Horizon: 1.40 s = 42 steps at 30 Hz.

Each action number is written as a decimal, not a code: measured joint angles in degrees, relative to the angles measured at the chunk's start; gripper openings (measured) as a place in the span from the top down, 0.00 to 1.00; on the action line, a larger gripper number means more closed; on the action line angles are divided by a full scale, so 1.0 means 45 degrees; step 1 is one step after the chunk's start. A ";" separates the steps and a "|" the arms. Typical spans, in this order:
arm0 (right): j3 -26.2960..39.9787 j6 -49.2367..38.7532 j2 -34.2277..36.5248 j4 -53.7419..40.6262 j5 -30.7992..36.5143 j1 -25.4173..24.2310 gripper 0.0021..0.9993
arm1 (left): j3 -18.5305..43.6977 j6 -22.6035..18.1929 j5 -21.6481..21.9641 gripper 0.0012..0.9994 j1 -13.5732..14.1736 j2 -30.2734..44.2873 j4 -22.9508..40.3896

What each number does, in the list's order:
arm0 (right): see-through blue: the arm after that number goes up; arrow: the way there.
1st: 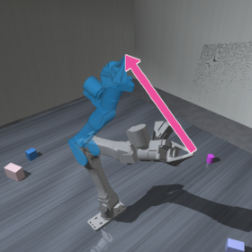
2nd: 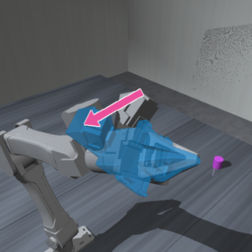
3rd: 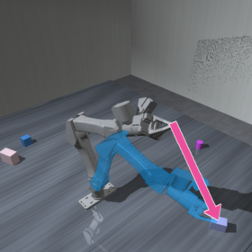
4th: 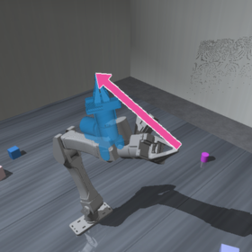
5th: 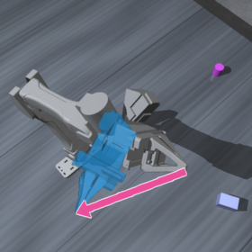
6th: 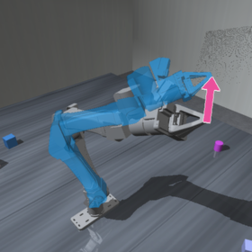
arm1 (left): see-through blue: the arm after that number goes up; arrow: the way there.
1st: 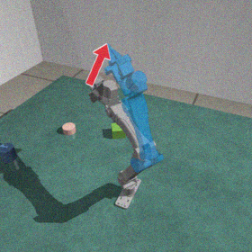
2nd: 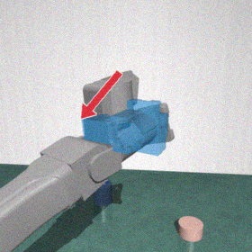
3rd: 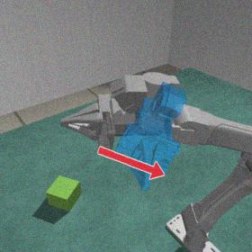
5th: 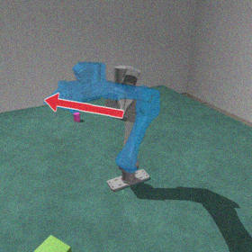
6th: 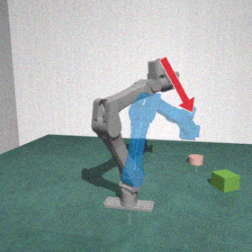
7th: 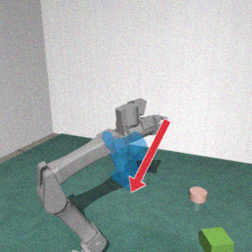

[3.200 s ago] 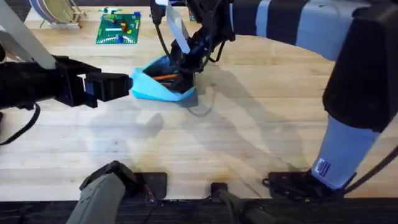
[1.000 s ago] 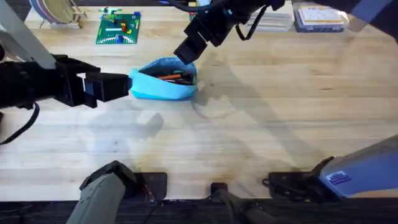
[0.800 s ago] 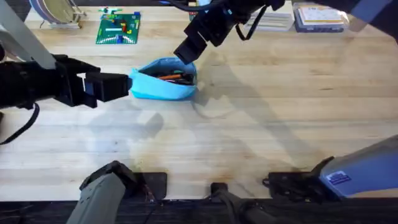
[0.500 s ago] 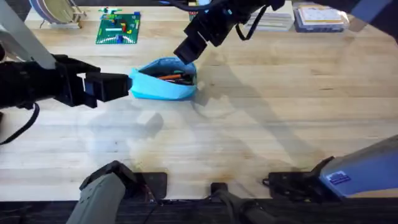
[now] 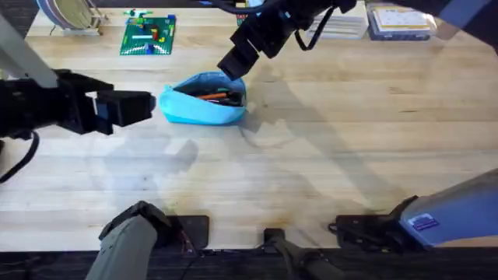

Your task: Unzip the bag, pick up the pens from the table one at a time and place them inside, then zip the bag closed.

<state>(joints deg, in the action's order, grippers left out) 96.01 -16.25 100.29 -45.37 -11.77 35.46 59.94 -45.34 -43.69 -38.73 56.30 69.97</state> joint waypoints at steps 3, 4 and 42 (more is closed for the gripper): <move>0.0000 0.0204 0.0000 0.0071 0.0001 0.0000 0.00 | 0.0000 -0.0474 -0.0166 0.01 -0.0636 0.0004 0.0032; 0.0000 0.0335 0.0000 0.0088 0.0000 0.0000 0.00 | 0.0000 -0.0654 -0.0273 0.01 -0.0855 0.0013 0.0035; 0.0000 0.2703 0.0000 0.1151 0.0215 0.0000 0.00 | 0.0000 -0.7757 -0.2444 0.01 -0.4573 0.6029 -0.0670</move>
<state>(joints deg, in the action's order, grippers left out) 96.01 -4.09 100.29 -40.19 -10.80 35.46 59.94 -80.25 -54.69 -59.31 83.43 66.95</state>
